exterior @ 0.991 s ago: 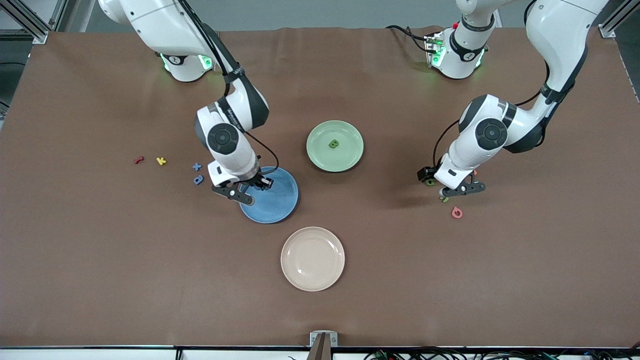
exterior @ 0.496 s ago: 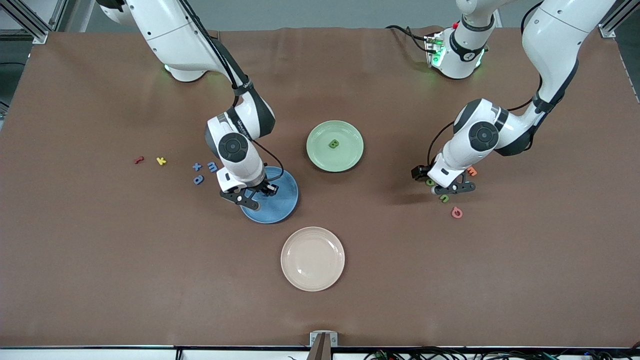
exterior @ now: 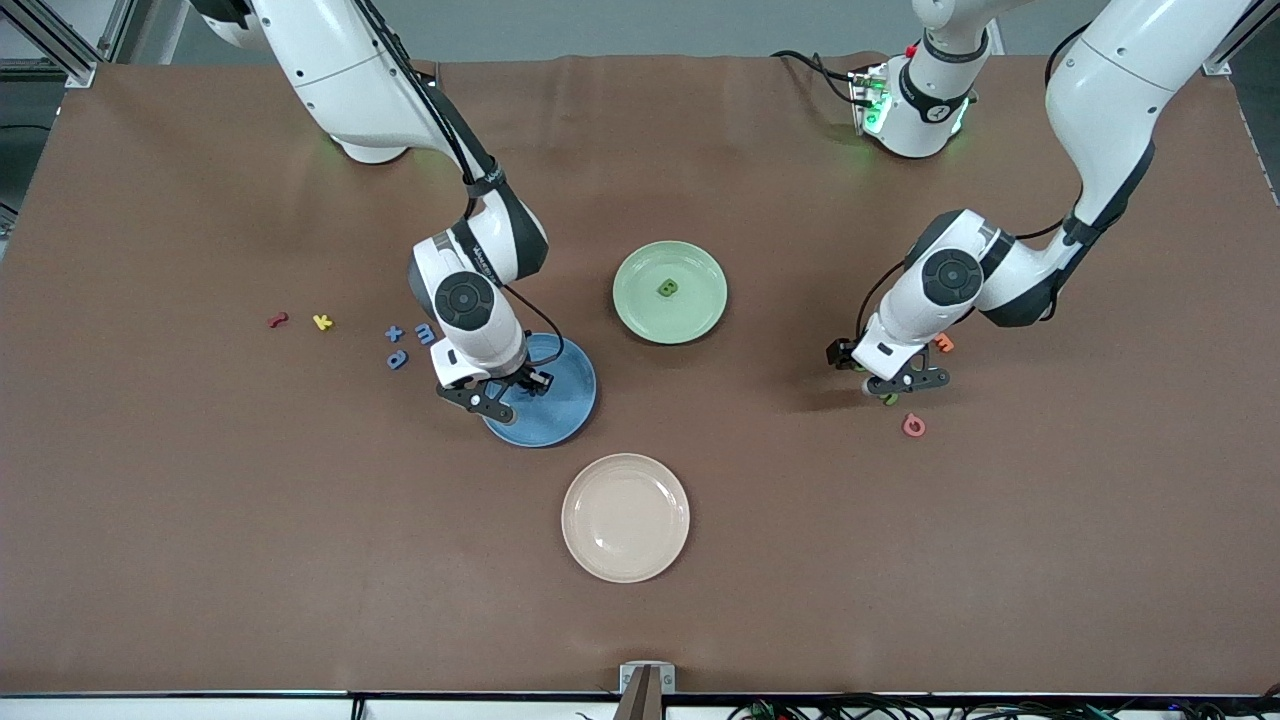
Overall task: Sort letters by color into matching plates
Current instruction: 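Lower the blue C onto the blue plate and open the right gripper, then grasp the green P with the left gripper while the right gripper withdraws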
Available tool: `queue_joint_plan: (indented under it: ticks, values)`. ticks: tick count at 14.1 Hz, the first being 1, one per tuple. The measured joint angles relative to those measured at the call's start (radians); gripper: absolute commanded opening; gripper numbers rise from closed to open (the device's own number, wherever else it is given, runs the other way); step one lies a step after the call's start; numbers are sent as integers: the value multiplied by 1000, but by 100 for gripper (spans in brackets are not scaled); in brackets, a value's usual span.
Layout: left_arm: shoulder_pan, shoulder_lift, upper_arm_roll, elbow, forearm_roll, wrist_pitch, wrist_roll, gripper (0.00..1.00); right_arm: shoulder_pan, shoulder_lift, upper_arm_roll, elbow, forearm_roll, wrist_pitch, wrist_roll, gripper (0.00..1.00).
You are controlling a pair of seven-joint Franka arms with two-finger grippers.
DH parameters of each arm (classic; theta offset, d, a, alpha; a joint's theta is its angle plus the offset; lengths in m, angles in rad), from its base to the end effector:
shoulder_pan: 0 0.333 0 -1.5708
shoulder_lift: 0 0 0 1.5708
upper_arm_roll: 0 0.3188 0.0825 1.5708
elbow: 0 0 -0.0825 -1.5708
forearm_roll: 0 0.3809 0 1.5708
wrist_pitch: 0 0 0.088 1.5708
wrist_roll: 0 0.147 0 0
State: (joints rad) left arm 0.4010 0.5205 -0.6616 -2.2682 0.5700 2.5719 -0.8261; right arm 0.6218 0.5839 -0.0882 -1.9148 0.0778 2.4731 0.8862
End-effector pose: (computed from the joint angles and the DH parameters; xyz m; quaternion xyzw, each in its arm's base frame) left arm 0.4952 -0.1586 0.1349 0.9978 0.0621 -0.0231 0.0016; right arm 0.5359 0.3188 0.1502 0.9800 -0.1988 -0.0080 0.0077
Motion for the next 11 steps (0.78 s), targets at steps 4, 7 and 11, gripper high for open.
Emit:
queue_joint_plan:
  ticks: [4,7,11]
  values:
    - [0,8,-1,10,1,0,-4,63,0,0,-1,51,0,-72,0,100]
    - [-1,7,-4,17,1,0,-5,41,-7,-5,-7,167,0,-252,-17,100]
    - [-1,4,-8,22,1,0,-6,21,-93,-49,-18,173,0,-308,-218,100]
